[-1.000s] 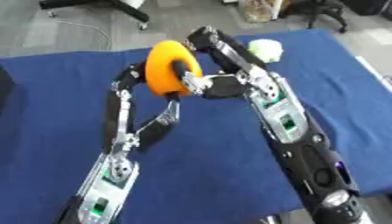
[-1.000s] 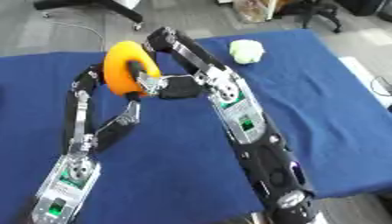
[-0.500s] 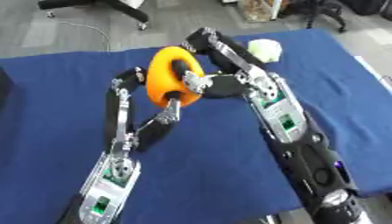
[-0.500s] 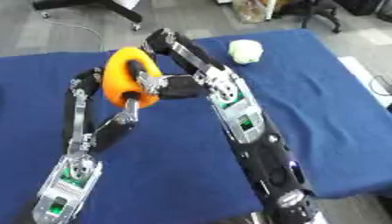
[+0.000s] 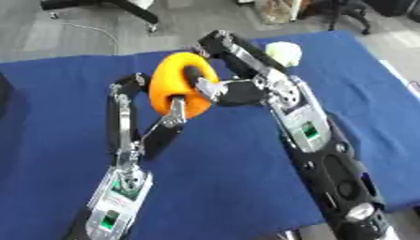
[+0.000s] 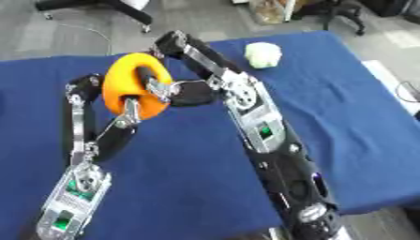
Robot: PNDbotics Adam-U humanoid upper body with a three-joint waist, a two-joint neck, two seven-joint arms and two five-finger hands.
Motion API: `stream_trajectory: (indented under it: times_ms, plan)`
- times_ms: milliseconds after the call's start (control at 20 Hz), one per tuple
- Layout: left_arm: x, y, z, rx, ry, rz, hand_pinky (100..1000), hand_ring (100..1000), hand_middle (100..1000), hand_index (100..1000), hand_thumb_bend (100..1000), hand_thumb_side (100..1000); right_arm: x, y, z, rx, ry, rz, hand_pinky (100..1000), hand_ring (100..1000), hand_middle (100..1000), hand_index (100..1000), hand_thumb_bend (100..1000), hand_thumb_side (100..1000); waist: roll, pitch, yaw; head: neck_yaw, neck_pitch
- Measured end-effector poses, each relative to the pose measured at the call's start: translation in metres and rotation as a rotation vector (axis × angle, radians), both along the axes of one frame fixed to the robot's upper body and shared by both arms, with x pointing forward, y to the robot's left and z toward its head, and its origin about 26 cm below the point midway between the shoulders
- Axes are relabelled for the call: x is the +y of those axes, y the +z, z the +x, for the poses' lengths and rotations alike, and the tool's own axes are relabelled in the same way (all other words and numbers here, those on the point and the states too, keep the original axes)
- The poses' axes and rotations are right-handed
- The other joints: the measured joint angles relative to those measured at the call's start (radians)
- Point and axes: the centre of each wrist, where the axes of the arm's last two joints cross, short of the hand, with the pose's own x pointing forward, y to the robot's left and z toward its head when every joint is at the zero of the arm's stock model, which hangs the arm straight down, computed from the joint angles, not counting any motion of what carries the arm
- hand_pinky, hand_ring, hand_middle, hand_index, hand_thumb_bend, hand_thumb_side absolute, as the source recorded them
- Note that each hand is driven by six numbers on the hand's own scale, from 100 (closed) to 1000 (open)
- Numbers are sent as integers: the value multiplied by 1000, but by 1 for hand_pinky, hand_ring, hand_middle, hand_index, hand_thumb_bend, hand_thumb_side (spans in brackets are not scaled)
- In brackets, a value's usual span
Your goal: Pick up the objects with one hand, pass them to the other hand, and then place them into the box on the other side of the table.
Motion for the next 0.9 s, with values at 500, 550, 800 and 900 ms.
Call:
stream_trajectory:
  times_ms: [500, 550, 800, 900]
  plan:
    - [1, -1, -1, 7, 0, -2, 482, 312, 259, 399, 100, 335, -18, 18, -6, -38, -43, -165, 785, 646, 668, 946, 100, 460, 0, 0, -4, 0, 0]
    - [1, -2, -1, 8, -2, 0, 482, 311, 258, 398, 100, 335, -20, 20, -7, -38, -49, -164, 786, 648, 672, 948, 100, 474, 0, 0, -5, 0, 0]
    - [4, -2, 0, 23, -11, 10, 483, 311, 257, 397, 100, 333, -36, 29, -6, -42, -113, -129, 786, 647, 673, 950, 100, 524, 0, 0, -6, 0, 0]
    - [5, -2, 0, 25, -13, 14, 483, 311, 257, 397, 100, 333, -41, 32, -6, -41, -135, -107, 783, 641, 668, 948, 100, 554, 0, 0, -6, 0, 0]
